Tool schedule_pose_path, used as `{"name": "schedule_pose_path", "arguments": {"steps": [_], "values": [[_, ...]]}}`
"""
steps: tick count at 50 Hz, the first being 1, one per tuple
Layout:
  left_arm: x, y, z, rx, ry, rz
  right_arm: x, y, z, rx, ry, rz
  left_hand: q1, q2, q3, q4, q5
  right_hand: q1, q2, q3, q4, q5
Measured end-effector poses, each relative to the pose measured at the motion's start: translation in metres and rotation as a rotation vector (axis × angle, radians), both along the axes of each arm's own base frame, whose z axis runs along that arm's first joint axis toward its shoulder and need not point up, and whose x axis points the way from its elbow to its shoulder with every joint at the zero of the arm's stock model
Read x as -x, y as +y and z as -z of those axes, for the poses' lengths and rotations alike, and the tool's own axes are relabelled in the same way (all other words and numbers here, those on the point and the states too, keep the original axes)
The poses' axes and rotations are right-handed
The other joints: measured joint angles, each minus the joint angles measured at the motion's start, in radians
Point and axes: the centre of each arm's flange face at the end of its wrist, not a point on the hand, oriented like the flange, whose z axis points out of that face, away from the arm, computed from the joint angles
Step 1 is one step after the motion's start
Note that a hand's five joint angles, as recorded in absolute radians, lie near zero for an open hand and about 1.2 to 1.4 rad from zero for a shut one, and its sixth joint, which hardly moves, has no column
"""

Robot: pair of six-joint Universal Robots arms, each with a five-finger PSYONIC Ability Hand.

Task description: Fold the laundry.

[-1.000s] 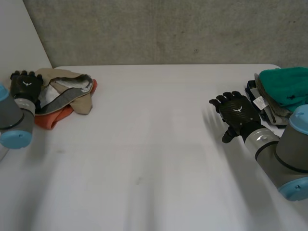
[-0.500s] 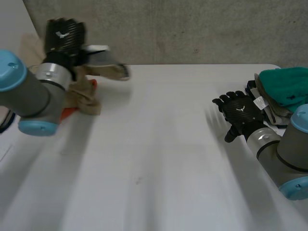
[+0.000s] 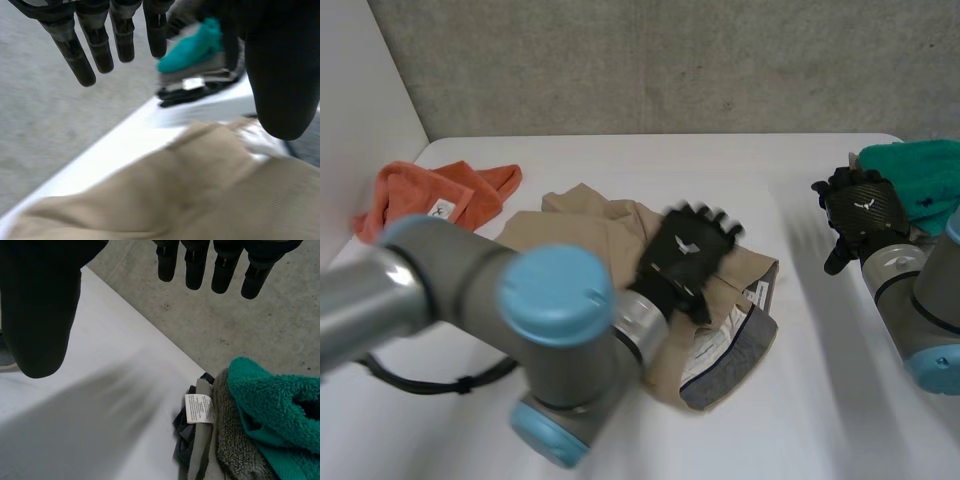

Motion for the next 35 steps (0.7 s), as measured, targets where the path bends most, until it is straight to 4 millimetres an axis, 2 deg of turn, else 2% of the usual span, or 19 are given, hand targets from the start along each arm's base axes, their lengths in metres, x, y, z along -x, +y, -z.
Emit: {"name": "schedule_pose_path", "arguments": {"steps": [1, 2, 6, 11, 12, 13, 17, 22, 28, 35], "values": [[0.000, 0.000, 0.000, 0.000, 0.000, 0.000, 0.000, 0.000, 0.000, 0.000, 0.000, 0.000, 0.000, 0.000, 0.000, 0.000, 0.000, 0.000, 0.000, 0.000, 0.000, 0.000], [-0.016, -0.010, -0.018, 0.020, 0.019, -0.050, 0.000, 0.003, -0.004, -0.011, 0.001, -0.003, -0.022, -0.021, -0.019, -0.022, -0.023, 0.000, 0.000, 0.000, 0.000, 0.000], [-0.050, -0.032, -0.041, 0.050, 0.046, -0.158, -0.005, 0.013, -0.015, -0.045, 0.001, -0.020, -0.023, -0.027, -0.019, -0.025, -0.023, 0.000, 0.000, 0.000, 0.000, 0.000], [-0.100, -0.068, -0.048, 0.054, 0.045, -0.308, -0.025, 0.041, -0.030, -0.139, -0.034, -0.079, -0.023, -0.027, -0.019, -0.025, -0.024, 0.000, 0.000, 0.000, 0.000, 0.000], [-0.100, -0.068, -0.048, 0.054, 0.045, -0.308, -0.025, 0.041, -0.030, -0.139, -0.034, -0.079, -0.023, -0.027, -0.019, -0.025, -0.024, 0.000, 0.000, 0.000, 0.000, 0.000], [-0.115, -0.082, -0.045, 0.048, 0.038, -0.350, -0.035, 0.056, -0.034, -0.195, -0.059, -0.104, -0.023, -0.027, -0.019, -0.025, -0.024, 0.000, 0.000, 0.000, 0.000, 0.000], [-0.150, -0.114, -0.032, 0.015, 0.014, -0.408, -0.055, 0.093, -0.039, -0.342, -0.112, -0.144, -0.023, -0.027, -0.019, -0.025, -0.024, 0.000, 0.000, 0.000, 0.000, 0.000], [-0.178, -0.146, -0.001, -0.048, -0.036, -0.418, -0.073, 0.130, -0.036, -0.480, -0.152, -0.190, -0.023, -0.027, -0.019, -0.025, -0.023, 0.000, 0.000, 0.000, 0.000, 0.000], [-0.197, -0.170, 0.035, -0.078, -0.136, -0.411, -0.094, 0.159, -0.024, -0.554, -0.168, -0.259, -0.023, -0.027, -0.019, -0.025, -0.024, 0.000, 0.000, 0.000, 0.000, 0.000], [-0.200, -0.182, 0.067, -0.053, -0.279, -0.387, -0.117, 0.184, -0.005, -0.544, -0.146, -0.341, 0.016, 0.017, 0.016, 0.021, 0.038, 0.000, 0.000, 0.000, 0.000, 0.000]]}}
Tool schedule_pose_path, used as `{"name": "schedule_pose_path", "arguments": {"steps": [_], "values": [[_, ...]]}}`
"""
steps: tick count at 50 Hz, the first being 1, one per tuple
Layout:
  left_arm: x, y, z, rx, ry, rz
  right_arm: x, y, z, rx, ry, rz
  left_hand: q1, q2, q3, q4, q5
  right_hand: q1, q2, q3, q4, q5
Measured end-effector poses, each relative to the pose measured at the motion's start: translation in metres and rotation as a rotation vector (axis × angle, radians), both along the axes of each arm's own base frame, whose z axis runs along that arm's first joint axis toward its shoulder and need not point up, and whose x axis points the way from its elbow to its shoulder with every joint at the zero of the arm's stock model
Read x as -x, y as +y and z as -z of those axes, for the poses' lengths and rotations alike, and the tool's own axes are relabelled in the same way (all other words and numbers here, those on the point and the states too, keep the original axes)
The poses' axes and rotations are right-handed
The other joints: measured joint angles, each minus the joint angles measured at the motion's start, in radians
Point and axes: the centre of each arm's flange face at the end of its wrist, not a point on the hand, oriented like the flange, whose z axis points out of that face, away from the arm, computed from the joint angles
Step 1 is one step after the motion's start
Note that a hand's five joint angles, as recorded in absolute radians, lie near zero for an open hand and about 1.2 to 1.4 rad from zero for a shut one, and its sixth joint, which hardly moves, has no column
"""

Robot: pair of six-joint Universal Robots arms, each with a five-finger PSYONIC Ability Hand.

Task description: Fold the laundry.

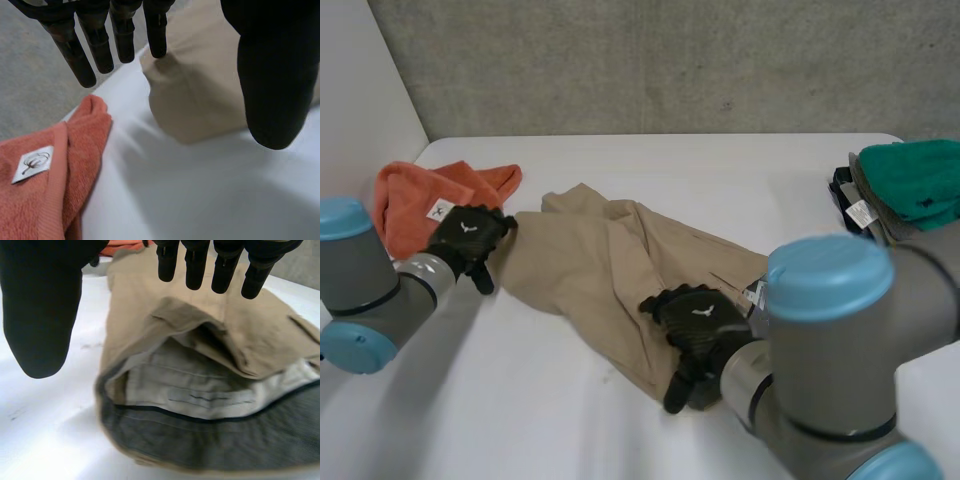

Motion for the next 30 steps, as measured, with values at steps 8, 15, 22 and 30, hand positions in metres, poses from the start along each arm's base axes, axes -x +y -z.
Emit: {"name": "schedule_pose_path", "arguments": {"steps": [8, 15, 22, 30], "values": [[0.004, -0.003, 0.010, 0.007, -0.043, 0.020, -0.014, 0.021, 0.006, 0.138, 0.036, -0.039, 0.217, 0.199, 0.197, 0.195, 0.193, 0.000, 0.000, 0.000, 0.000, 0.000], [0.007, -0.007, 0.012, 0.021, -0.036, 0.023, -0.019, 0.039, 0.007, 0.267, 0.128, -0.112, 0.664, 0.667, 0.667, 0.662, 0.648, 0.000, 0.000, 0.000, 0.000, 0.000], [0.010, -0.009, 0.012, 0.046, -0.026, 0.026, -0.024, 0.044, 0.024, 0.278, 0.187, -0.155, 0.835, 0.866, 0.867, 0.876, 0.845, 0.005, 0.004, 0.006, 0.010, 0.013], [0.016, -0.006, 0.009, 0.057, -0.021, 0.038, -0.032, 0.030, 0.046, 0.303, 0.204, -0.122, 0.835, 0.873, 0.881, 0.888, 0.850, 0.834, 0.863, 0.807, 0.824, 0.818]]}}
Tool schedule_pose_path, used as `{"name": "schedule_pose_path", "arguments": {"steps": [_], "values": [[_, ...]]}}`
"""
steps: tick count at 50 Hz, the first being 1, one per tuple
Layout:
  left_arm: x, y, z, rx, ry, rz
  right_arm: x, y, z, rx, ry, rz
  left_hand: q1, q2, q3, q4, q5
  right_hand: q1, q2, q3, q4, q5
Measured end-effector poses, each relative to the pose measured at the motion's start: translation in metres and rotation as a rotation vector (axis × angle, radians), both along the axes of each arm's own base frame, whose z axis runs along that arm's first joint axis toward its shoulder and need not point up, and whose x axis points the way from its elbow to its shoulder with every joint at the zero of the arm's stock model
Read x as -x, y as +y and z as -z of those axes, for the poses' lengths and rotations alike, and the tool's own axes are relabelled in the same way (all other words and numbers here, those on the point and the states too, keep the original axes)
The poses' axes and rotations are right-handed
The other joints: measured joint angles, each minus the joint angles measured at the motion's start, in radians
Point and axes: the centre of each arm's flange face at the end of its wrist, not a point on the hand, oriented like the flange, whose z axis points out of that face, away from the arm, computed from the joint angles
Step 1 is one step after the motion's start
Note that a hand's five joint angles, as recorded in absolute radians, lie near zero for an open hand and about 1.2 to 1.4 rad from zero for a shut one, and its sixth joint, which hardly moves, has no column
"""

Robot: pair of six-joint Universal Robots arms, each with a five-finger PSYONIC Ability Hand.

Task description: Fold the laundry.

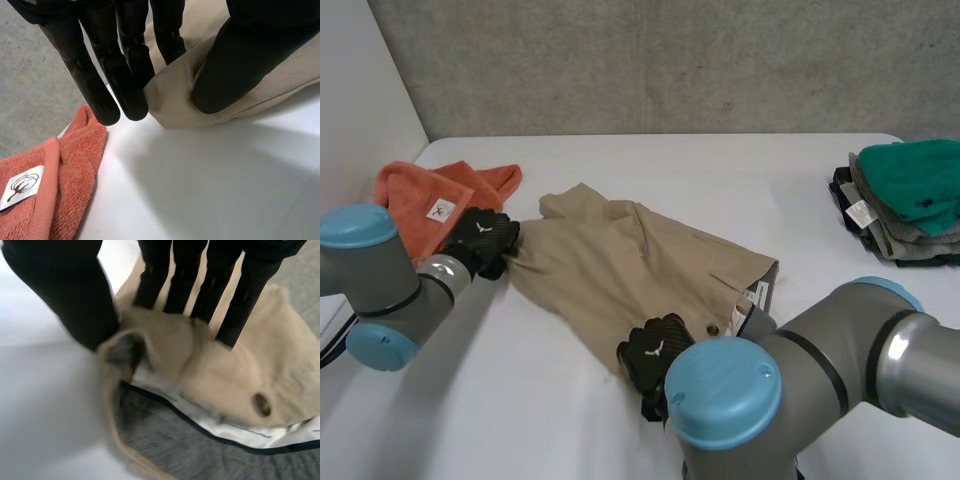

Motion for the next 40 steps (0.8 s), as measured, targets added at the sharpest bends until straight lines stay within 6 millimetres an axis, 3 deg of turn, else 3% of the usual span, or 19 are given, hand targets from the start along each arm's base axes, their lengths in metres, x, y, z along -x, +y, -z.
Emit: {"name": "schedule_pose_path", "arguments": {"steps": [4, 10, 11, 14, 17, 19, 21, 24, 28, 32, 37, 40], "values": [[0.002, 0.006, -0.020, 0.026, 0.023, 0.000, -0.001, -0.020, -0.012, 0.092, -0.024, 0.054, 0.000, 0.000, 0.000, 0.000, 0.000, 0.033, 0.079, 0.079, 0.116, 0.083], [0.003, 0.021, -0.084, 0.120, 0.128, -0.012, 0.006, -0.045, -0.067, 0.272, -0.081, 0.101, 0.000, 0.000, 0.000, 0.000, 0.000, 0.033, 0.082, 0.087, 0.136, 0.093], [0.002, 0.031, -0.117, 0.169, 0.190, -0.013, 0.013, -0.055, -0.091, 0.339, -0.096, 0.118, 0.000, 0.000, 0.000, 0.000, 0.000, 0.033, 0.082, 0.087, 0.154, 0.093], [-0.001, 0.051, -0.167, 0.241, 0.294, -0.006, 0.027, -0.069, -0.130, 0.440, -0.111, 0.151, 0.000, 0.007, 0.002, 0.001, 0.000, 0.033, 0.082, 0.087, 0.159, 0.093], [-0.004, 0.072, -0.202, 0.280, 0.372, 0.006, 0.039, -0.076, -0.158, 0.497, -0.119, 0.176, 0.000, 0.010, 0.005, 0.001, 0.000, 0.033, 0.082, 0.087, 0.159, 0.093], [-0.007, 0.093, -0.229, 0.306, 0.431, 0.018, 0.057, -0.083, -0.194, 0.559, -0.125, 0.216, 0.000, 0.013, 0.005, 0.004, 0.000, 0.034, 0.082, 0.087, 0.160, 0.093], [-0.010, 0.111, -0.245, 0.310, 0.465, 0.026, 0.070, -0.088, -0.215, 0.583, -0.119, 0.247, 0.000, 0.014, 0.005, 0.004, 0.000, 0.041, 0.082, 0.087, 0.160, 0.093], [-0.012, 0.127, -0.251, 0.285, 0.481, 0.029, 0.084, -0.094, -0.230, 0.582, -0.099, 0.274, 0.000, 0.014, 0.005, 0.004, 0.000, 0.049, 0.082, 0.087, 0.162, 0.093], [-0.011, 0.138, -0.244, 0.221, 0.476, 0.030, 0.095, -0.103, -0.233, 0.534, -0.059, 0.281, 0.000, 0.015, 0.005, 0.004, 0.000, 0.054, 0.082, 0.087, 0.163, 0.093], [-0.003, 0.134, -0.222, 0.132, 0.456, 0.032, 0.097, -0.119, -0.213, 0.441, -0.024, 0.268, 0.000, 0.016, 0.005, 0.004, 0.000, 0.054, 0.082, 0.087, 0.163, 0.093], [0.018, 0.112, -0.182, 0.022, 0.429, 0.056, 0.091, -0.147, -0.174, 0.304, -0.022, 0.261, 0.002, 0.017, 0.005, 0.005, 0.016, 0.054, 0.082, 0.087, 0.163, 0.095], [0.038, 0.089, -0.157, -0.002, 0.422, 0.071, 0.083, -0.168, -0.151, 0.244, -0.057, 0.270, 0.003, 0.017, 0.005, 0.005, 0.019, 0.054, 0.091, 0.099, 0.164, 0.103]]}}
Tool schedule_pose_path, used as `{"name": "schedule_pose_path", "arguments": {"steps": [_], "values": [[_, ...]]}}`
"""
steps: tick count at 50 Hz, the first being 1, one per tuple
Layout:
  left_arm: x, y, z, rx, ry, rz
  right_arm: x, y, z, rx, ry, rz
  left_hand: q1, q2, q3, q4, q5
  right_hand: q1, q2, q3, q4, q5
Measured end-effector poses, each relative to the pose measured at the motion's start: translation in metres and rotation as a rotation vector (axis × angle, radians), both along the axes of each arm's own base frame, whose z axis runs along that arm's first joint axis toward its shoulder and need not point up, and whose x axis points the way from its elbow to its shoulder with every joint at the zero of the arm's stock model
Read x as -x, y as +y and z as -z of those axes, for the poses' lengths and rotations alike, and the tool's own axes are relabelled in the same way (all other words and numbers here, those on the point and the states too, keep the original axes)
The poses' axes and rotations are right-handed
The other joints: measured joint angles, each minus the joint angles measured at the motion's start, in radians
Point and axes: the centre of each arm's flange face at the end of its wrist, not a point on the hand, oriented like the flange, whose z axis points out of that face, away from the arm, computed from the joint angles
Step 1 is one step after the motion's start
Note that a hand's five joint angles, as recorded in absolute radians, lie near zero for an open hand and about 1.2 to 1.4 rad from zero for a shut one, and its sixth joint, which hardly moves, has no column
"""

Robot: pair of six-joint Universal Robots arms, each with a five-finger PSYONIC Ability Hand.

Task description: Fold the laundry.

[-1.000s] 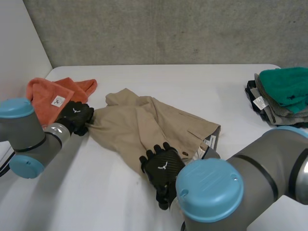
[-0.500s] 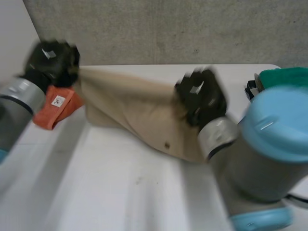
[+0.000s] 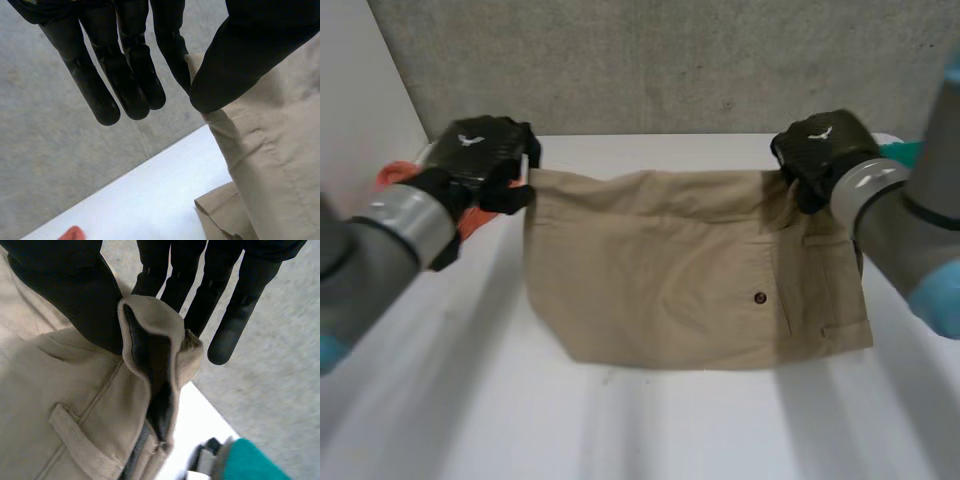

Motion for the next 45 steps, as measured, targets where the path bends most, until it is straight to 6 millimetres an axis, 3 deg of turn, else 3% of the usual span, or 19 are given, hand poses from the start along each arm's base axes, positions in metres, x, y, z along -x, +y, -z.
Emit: {"name": "schedule_pose_path", "arguments": {"steps": [4, 6, 8, 12, 16, 19, 23, 27, 31, 36, 41, 45], "values": [[0.019, -0.031, 0.012, 0.050, 0.018, -0.026, -0.011, -0.025, 0.009, 0.028, -0.080, 0.009, 0.000, 0.000, 0.000, 0.000, 0.000, 0.000, 0.000, 0.002, 0.000, 0.000], [0.026, -0.048, 0.008, 0.106, 0.042, -0.059, -0.017, -0.037, 0.007, 0.076, -0.126, 0.011, 0.000, 0.001, 0.001, 0.000, 0.000, 0.000, 0.002, 0.002, 0.000, 0.000], [0.032, -0.066, -0.005, 0.194, 0.084, -0.105, -0.024, -0.053, -0.005, 0.176, -0.198, 0.010, 0.000, 0.001, 0.001, 0.000, 0.000, 0.000, 0.005, 0.002, 0.000, 0.000], [0.035, -0.091, -0.052, 0.427, 0.216, -0.186, -0.035, -0.074, -0.045, 0.434, -0.343, -0.007, 0.001, 0.001, 0.003, 0.000, 0.000, 0.000, 0.008, 0.015, 0.001, 0.000], [0.033, -0.096, -0.098, 0.636, 0.339, -0.218, -0.040, -0.078, -0.090, 0.681, -0.472, -0.033, 0.001, 0.001, 0.003, 0.000, 0.000, 0.000, 0.009, 0.015, 0.001, 0.000], [0.029, -0.089, -0.131, 0.771, 0.419, -0.223, -0.041, -0.075, -0.118, 0.829, -0.552, -0.056, 0.001, 0.001, 0.003, 0.000, 0.000, 0.000, 0.009, 0.015, 0.001, 0.001], [0.027, -0.080, -0.139, 0.794, 0.435, -0.219, -0.042, -0.071, -0.129, 0.875, -0.590, -0.082, 0.001, 0.001, 0.003, 0.000, 0.000, 0.000, 0.009, 0.015, 0.001, 0.005], [0.024, -0.073, -0.122, 0.705, 0.401, -0.215, -0.043, -0.070, -0.121, 0.810, -0.582, -0.111, 0.001, 0.001, 0.003, 0.000, 0.000, 0.000, 0.009, 0.015, 0.001, 0.005], [0.020, -0.066, -0.091, 0.561, 0.357, -0.207, -0.045, -0.072, -0.097, 0.668, -0.527, -0.130, 0.001, 0.001, 0.003, 0.000, 0.000, 0.000, 0.009, 0.016, 0.001, 0.005], [0.014, -0.049, -0.029, 0.299, 0.264, -0.193, -0.047, -0.071, -0.034, 0.362, -0.396, -0.152, 0.001, 0.001, 0.003, 0.000, 0.000, 0.000, 0.009, 0.016, 0.001, 0.005], [0.007, -0.019, 0.041, 0.013, 0.129, -0.155, -0.043, -0.057, 0.039, 0.057, -0.240, -0.164, 0.001, 0.001, 0.004, 0.000, 0.000, 0.000, 0.009, 0.016, 0.001, 0.005], [0.000, 0.005, 0.077, -0.150, 0.048, -0.130, -0.033, -0.038, 0.083, -0.134, -0.105, -0.169, 0.001, 0.001, 0.004, 0.000, 0.000, 0.000, 0.009, 0.016, 0.001, 0.005]]}}
